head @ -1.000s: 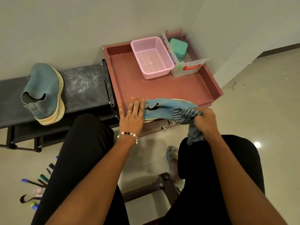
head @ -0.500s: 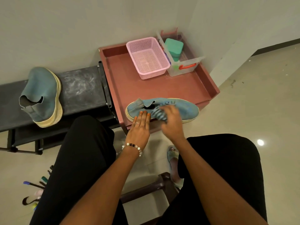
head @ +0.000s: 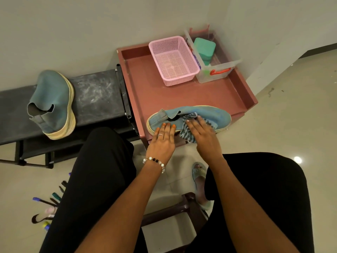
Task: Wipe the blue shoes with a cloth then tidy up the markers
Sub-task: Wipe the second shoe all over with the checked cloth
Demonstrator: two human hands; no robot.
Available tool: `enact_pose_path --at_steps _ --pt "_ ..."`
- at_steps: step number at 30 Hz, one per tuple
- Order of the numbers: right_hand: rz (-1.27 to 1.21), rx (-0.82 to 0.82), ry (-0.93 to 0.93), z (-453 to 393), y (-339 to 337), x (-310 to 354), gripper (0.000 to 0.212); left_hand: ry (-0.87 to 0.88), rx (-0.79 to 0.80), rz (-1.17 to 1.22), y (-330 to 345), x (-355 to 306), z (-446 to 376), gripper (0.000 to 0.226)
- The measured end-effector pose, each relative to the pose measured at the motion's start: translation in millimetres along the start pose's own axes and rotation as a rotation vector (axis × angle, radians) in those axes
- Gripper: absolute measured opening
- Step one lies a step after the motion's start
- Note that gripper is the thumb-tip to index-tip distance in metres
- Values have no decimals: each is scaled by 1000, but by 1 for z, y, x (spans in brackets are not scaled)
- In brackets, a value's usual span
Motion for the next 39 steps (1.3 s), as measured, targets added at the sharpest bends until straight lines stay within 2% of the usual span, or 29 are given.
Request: enact_pose_path --at_steps 2,4,8,13,18,23,25,28,30,32,36,39 --pt "68 -28 81 3 -9 -16 62 -6 30 7 1 1 -2 51" --pt "86 -31 131 5 -14 -26 69 -28 58 -10 1 -1 -1 51" --pt "98 -28 199 1 -16 -29 66 -73 -7 -15 -1 -7 -5 49" --pt "-25 98 323 -14 -3 -12 67 -99 69 -19 5 -14 -10 49" --pt "-253 200 97 -32 4 16 75 -159 63 -174 -15 -20 -14 56" --pt "-324 222 -165 -11 -10 -15 89 -71 111 -228 -19 -12 -16 43" --pt "-293 259 -137 5 -16 -52 90 -62 118 -265 -18 -10 -16 39" --pt "-59 359 -40 20 -21 -87 88 -64 134 -242 -22 -12 -17 42" --pt "-13 324 70 15 -19 -70 83 -73 163 -237 -29 -14 -17 38" --pt "-103 237 194 1 -14 -28 75 -75 178 -217 -27 -15 -17 35" --pt "-328 97 72 -38 0 40 60 -106 147 -131 -31 -11 -19 44" --pt "-448 108 -31 -38 1 22 64 -92 124 -155 -24 -9 -22 42"
Point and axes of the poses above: each hand's wrist, its own z-axis away from the middle knuckle, its own y-axis out of the palm, x = y × z, the point moved 4 cm from there along -z, towards the middle knuckle, and after that the axes turned 12 degrees about -y, right-handed, at the moved point
